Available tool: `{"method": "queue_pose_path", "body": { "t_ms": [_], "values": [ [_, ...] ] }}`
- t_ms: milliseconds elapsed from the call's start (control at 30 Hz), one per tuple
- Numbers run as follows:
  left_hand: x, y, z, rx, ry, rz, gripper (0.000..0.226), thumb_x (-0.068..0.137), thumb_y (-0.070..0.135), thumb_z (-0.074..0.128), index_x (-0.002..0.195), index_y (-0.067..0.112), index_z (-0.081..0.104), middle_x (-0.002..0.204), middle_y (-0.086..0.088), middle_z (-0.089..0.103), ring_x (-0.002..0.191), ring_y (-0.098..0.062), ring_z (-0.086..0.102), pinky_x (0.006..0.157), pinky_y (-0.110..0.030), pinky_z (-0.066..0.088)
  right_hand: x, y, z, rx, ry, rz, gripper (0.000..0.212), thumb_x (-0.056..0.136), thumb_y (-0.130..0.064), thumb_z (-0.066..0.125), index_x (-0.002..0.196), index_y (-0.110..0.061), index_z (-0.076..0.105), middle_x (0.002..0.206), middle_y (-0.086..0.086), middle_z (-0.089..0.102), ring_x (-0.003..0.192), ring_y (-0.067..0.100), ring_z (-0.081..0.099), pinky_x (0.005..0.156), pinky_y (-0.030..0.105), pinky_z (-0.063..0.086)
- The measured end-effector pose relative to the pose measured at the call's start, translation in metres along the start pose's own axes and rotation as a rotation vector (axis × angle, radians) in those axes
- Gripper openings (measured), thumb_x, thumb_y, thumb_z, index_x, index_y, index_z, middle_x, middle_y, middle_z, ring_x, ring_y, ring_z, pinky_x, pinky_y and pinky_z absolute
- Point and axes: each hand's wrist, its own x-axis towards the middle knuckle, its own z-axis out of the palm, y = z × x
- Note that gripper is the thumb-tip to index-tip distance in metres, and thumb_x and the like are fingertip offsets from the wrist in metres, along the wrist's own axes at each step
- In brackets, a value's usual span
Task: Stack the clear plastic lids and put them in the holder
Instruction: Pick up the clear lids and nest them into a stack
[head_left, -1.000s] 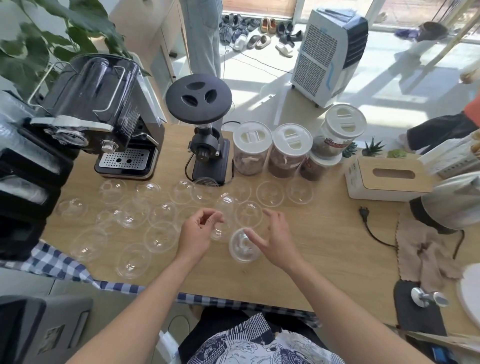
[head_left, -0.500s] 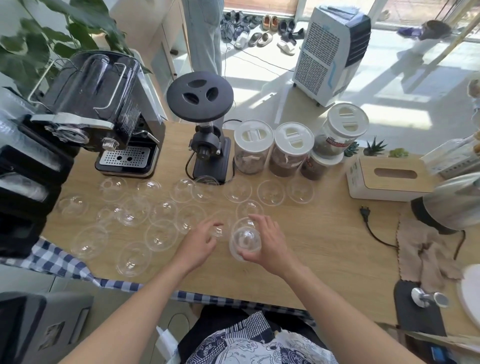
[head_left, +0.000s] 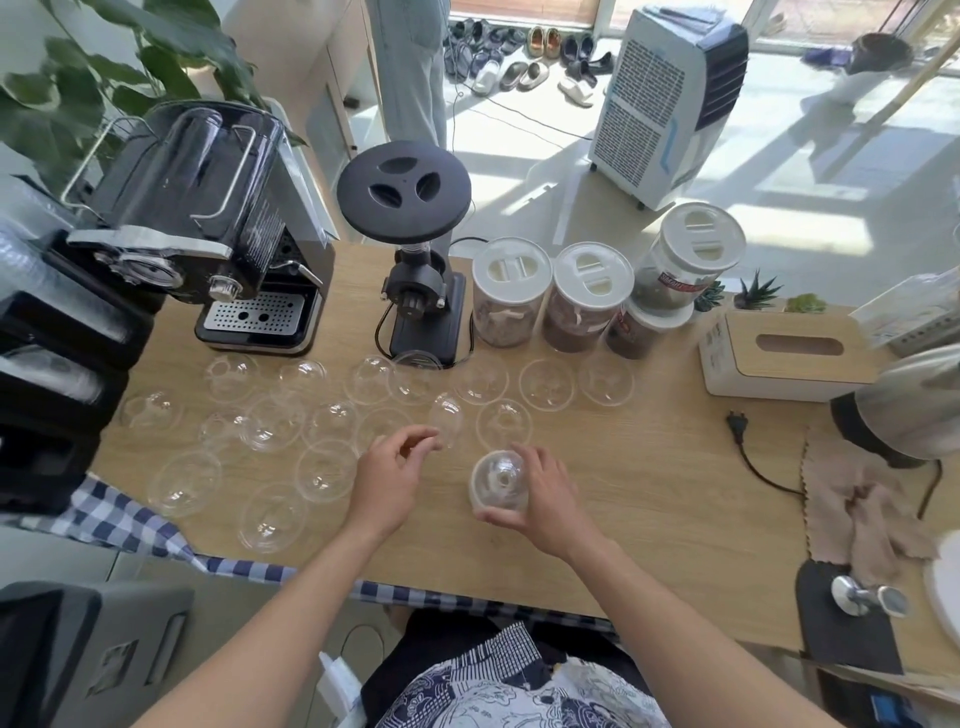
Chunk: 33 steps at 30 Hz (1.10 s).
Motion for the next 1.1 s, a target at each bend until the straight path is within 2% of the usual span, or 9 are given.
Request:
{"method": "queue_pose_path", "body": {
  "t_ms": [100,167,233,333,533,733,867,967,1100],
  "values": [
    [-0.002,0.008,-0.003,-0.392,-0.053,-0.214,0.021,0.112,0.028,0.064,0.129,0.029,0.077,0.117,0.011,0.084,0.108,-0.012,0.071,0.09,-0.03,0.055,0.005,0.006,-0.01,0.149,0.135,0.051,0.104,0.088,-0.098,0.048,0.166,-0.03,0.037,0.159,-0.002,0.049,0.147,0.02,0.045,0.123,0.056,0.043],
    [-0.002,0.011,0.001,-0.682,-0.137,-0.376,0.025,0.111,0.017,0.065,0.133,0.017,0.077,0.122,-0.002,0.084,0.104,-0.016,0.069,0.086,-0.03,0.054,0.016,0.015,-0.021,0.193,0.253,0.08,0.077,0.103,-0.076,0.053,0.161,-0.024,0.046,0.154,0.002,0.052,0.144,0.022,0.049,0.121,0.057,0.045],
    [-0.005,0.012,0.009,-0.839,-0.246,-0.483,0.028,0.109,0.011,0.065,0.135,0.01,0.076,0.116,-0.007,0.084,0.092,-0.014,0.069,0.08,-0.028,0.053,0.031,0.024,-0.035,0.149,0.304,0.074,0.057,0.106,-0.048,0.066,0.156,-0.021,0.053,0.146,0.007,0.054,0.136,0.027,0.054,0.116,0.059,0.049],
    [-0.009,0.012,0.025,-0.773,-0.359,-0.511,0.026,0.109,0.011,0.066,0.134,0.009,0.076,0.108,-0.003,0.082,0.084,-0.01,0.071,0.077,-0.027,0.05,0.049,0.029,-0.056,0.045,0.247,0.073,0.048,0.105,-0.027,0.073,0.15,-0.02,0.059,0.141,0.013,0.053,0.128,0.033,0.061,0.112,0.055,0.053],
    [-0.012,0.007,0.043,-0.71,-0.329,-0.562,0.023,0.11,0.013,0.067,0.129,0.017,0.079,0.104,0.001,0.08,0.079,-0.007,0.067,0.071,-0.025,0.046,0.077,0.032,-0.066,-0.242,0.161,0.076,0.046,0.101,-0.019,0.073,0.146,-0.017,0.065,0.138,0.016,0.057,0.122,0.039,0.064,0.095,0.048,0.057],
    [-0.019,0.001,0.049,-0.58,-0.297,-0.557,0.02,0.109,0.016,0.071,0.127,0.021,0.078,0.107,-0.002,0.08,0.08,-0.009,0.068,0.07,-0.024,0.052,0.089,0.033,-0.057,-0.257,0.207,0.094,0.023,0.102,-0.013,0.067,0.124,-0.014,0.075,0.121,0.013,0.062,0.108,0.039,0.067,0.082,0.046,0.057],
    [-0.021,0.004,0.049,-0.456,-0.301,-0.504,0.024,0.107,0.025,0.073,0.131,0.026,0.074,0.121,-0.006,0.079,0.094,-0.016,0.071,0.079,-0.028,0.058,0.083,0.033,-0.057,-0.148,0.283,0.072,0.019,0.107,-0.019,0.066,0.118,-0.014,0.08,0.117,0.01,0.066,0.107,0.035,0.068,0.081,0.042,0.054],
    [-0.02,0.008,0.051,-0.411,-0.286,-0.482,0.025,0.109,0.026,0.069,0.133,0.026,0.071,0.123,-0.007,0.078,0.096,-0.017,0.072,0.082,-0.028,0.06,0.069,0.032,-0.063,0.076,0.382,0.047,0.015,0.107,-0.022,0.069,0.116,-0.016,0.081,0.114,0.008,0.068,0.102,0.029,0.07,0.088,0.041,0.057],
    [-0.024,0.013,0.052,-0.166,-0.209,-0.374,0.033,0.112,0.039,0.061,0.143,0.03,0.065,0.122,0.007,0.074,0.101,-0.014,0.074,0.083,-0.03,0.064,0.035,0.026,-0.074,0.353,0.467,0.071,0.015,0.112,-0.031,0.065,0.111,-0.021,0.076,0.096,-0.004,0.07,0.083,0.007,0.065,0.076,0.026,0.049]
  ]
}}
